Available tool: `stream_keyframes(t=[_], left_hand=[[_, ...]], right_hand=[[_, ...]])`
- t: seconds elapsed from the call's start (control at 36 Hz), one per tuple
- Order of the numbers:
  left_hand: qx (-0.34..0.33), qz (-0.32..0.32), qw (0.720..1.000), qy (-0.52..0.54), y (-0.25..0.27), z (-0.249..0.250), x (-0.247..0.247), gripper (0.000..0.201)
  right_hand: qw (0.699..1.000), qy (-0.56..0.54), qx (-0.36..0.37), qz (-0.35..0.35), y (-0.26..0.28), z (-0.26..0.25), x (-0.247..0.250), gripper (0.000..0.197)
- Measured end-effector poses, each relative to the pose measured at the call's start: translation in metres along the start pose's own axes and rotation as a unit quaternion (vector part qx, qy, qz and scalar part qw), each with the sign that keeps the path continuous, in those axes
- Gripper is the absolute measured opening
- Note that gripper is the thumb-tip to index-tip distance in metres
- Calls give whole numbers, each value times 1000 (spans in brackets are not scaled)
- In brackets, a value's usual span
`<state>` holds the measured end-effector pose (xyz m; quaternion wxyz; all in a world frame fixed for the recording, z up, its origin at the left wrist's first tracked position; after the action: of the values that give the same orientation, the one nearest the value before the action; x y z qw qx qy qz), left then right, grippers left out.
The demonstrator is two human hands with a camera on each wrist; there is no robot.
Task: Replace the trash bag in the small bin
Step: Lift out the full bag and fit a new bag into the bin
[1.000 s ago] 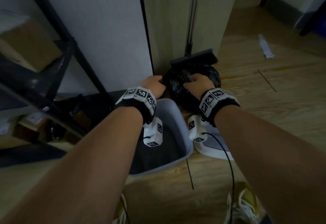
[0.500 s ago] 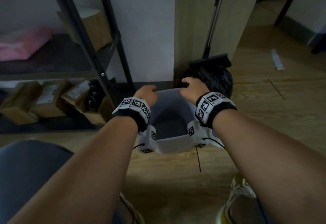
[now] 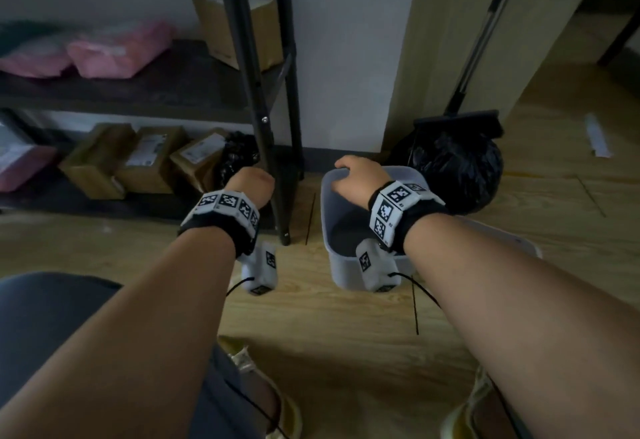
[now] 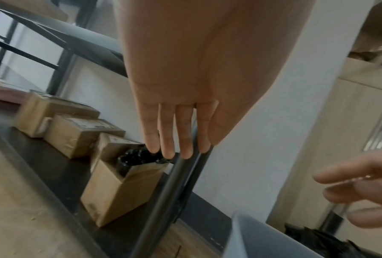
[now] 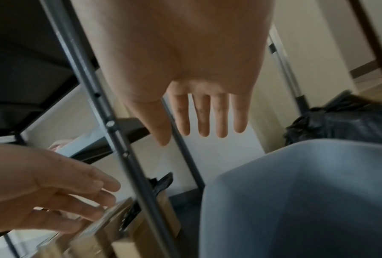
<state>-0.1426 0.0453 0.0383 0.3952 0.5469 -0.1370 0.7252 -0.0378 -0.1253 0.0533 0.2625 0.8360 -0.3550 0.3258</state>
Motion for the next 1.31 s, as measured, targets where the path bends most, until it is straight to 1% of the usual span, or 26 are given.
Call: stream_keyframes(t=[0.11,0.19,0.31,0.39,0.44,0.5,0.61,0.67,0.72,0.81,0.86,0.97,1.08,1.19,1.31], left_hand=[[43,-7,999,7,-10,-31,3,34],[47,1,999,18,-18,-54,3,34],[59,10,998,-2,-27,-80,4,34],[92,13,996,-8,-35,-97,6,35],[100,6,994,-52,-44,-108,8,34],[91,3,992,-89,-56,-120,8,32],[105,-13,986,-126,-79,-141,7,31],[89,-7,988,-127,-87,-139,6,30],[92,-5,989,-118,-100,-144,7,29],[96,31,992,-72,-117,-150,4,31],[100,42,993,-48,-127,-153,3,32],[106,31,994,-20,-143,-156,-5,33],[111,26,993,-9,-152,-156,-14,33],[129,-3,992,-12,-160,-154,-15,35],[132,10,991,-36,-162,-159,-16,26]], right_hand=[[999,-8,6,-37,-7,-12,-28,53],[998,-7,15,-56,-15,-24,-53,53],[997,2,29,-75,-25,-42,-86,49],[994,9,40,-104,-34,-51,-106,51],[992,13,45,-117,-41,-56,-117,52],[990,16,51,-128,-50,-63,-129,53],[987,36,61,-142,-68,-79,-155,51],[988,46,70,-131,-73,-83,-160,49],[988,53,73,-123,-85,-90,-171,48],[991,47,59,-115,-103,-97,-185,51],[993,41,49,-104,-114,-100,-191,50],[995,51,32,-83,-133,-100,-200,44],[993,73,15,-88,-148,-96,-205,42],[993,82,15,-82,-154,-95,-209,40],[992,91,22,-78,-153,-95,-211,38]])
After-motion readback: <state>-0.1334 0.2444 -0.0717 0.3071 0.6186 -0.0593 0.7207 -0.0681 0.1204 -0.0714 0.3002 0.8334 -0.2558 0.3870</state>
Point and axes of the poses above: each hand's wrist, its own y-axis away from the middle knuckle, its own x-axis out of the back of the hand, z = x × y, the point moved 1 cm from there along -y, towards the middle knuckle, and after that the axes turned 9 degrees about -y, right-handed, at the moved point
